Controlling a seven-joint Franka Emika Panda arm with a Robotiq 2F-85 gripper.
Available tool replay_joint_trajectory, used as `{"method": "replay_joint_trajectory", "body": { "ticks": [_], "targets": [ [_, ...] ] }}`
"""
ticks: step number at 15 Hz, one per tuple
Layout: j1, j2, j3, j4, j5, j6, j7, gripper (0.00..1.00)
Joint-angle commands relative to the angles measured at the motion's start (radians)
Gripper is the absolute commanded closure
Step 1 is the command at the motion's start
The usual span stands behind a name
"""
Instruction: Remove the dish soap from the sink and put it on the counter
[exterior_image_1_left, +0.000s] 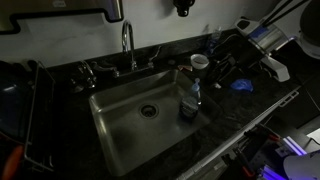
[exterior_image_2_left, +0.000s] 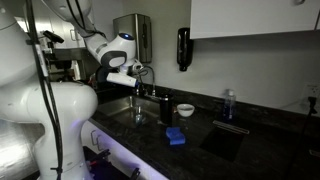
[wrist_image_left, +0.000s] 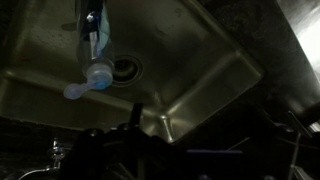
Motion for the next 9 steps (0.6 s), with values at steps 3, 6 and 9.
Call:
{"method": "replay_joint_trajectory", "body": {
  "ticks": [3, 6, 9],
  "targets": [
    [0.013, 0.172, -0.003, 0.001, 0.065, 0.026, -0.16, 0.0],
    [-0.059, 0.264, 0.033, 0.003, 0.031, 0.04, -0.178, 0.0],
    [-0.13, 0.341, 0.08, 0.005, 0.013, 0.097, -0.195, 0.0]
  ]
}}
